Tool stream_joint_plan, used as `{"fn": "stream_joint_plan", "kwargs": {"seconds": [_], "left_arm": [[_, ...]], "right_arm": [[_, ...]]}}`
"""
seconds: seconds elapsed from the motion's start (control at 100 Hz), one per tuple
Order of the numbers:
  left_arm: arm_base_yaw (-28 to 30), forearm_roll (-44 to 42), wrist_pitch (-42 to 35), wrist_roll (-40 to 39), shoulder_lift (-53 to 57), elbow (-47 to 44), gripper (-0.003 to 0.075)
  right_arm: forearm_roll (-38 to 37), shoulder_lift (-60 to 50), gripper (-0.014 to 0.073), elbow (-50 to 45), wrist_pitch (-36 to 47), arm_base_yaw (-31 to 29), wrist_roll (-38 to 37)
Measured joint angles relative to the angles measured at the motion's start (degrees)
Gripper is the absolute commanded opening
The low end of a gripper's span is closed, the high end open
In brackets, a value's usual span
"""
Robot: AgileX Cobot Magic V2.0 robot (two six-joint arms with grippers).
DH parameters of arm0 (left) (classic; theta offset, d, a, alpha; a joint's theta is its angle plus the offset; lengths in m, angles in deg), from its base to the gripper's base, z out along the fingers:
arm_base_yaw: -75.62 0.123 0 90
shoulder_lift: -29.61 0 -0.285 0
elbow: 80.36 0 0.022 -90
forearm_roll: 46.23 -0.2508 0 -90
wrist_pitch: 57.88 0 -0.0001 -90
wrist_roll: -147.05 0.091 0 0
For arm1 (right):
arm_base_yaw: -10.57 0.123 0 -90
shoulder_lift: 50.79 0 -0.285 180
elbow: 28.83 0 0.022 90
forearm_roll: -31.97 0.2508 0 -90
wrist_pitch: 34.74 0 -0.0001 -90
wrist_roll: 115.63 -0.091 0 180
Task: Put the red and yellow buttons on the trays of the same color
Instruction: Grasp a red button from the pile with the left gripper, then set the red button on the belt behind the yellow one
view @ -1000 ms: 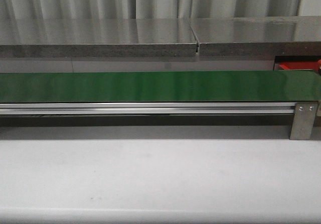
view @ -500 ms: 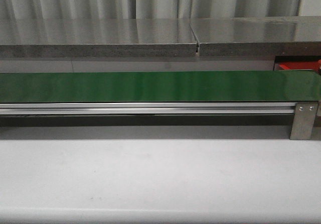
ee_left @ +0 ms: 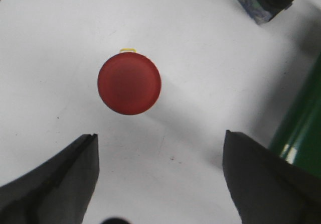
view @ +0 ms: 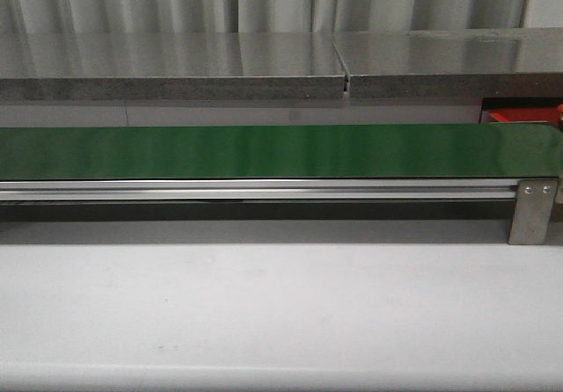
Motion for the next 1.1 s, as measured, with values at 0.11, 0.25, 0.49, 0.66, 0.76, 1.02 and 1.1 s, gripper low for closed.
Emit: {"fn": "stream_joint_plan", "kwargs": {"seconds": [0.11,0.25,0.49,0.66,0.76,1.02,1.1], "left_arm": [[0.00,-0.75,-1.35,0.00,-2.13,0.00,0.0512],[0.00,-0.93,-4.19,-0.37,-3.61,0.22,0.0512],[0.00,-1.02,-10.12,-0.45,-5.41,0.44,0.0512],[0.00,-1.02,-12.12,-0.45,-7.86,0.44,0.0454],[0.00,-1.02,-13.19,-0.45,-8.43,0.44,0.0347],[0.00,-0.82,-14.66,-0.45,-8.43,0.44,0.0207],[0.00,-0.68,-14.66,-0.45,-8.17,0.44,0.0207]], "right_arm": [[0.00,0.00,-0.0068,0.00,0.00,0.00,0.00],[0.00,0.00,-0.0068,0.00,0.00,0.00,0.00],[0.00,0.00,-0.0068,0.00,0.00,0.00,0.00],[0.00,0.00,-0.0068,0.00,0.00,0.00,0.00],[0.00,0.00,-0.0068,0.00,0.00,0.00,0.00],[0.00,0.00,-0.0068,0.00,0.00,0.00,0.00],[0.00,0.00,-0.0068,0.00,0.00,0.00,0.00]]}}
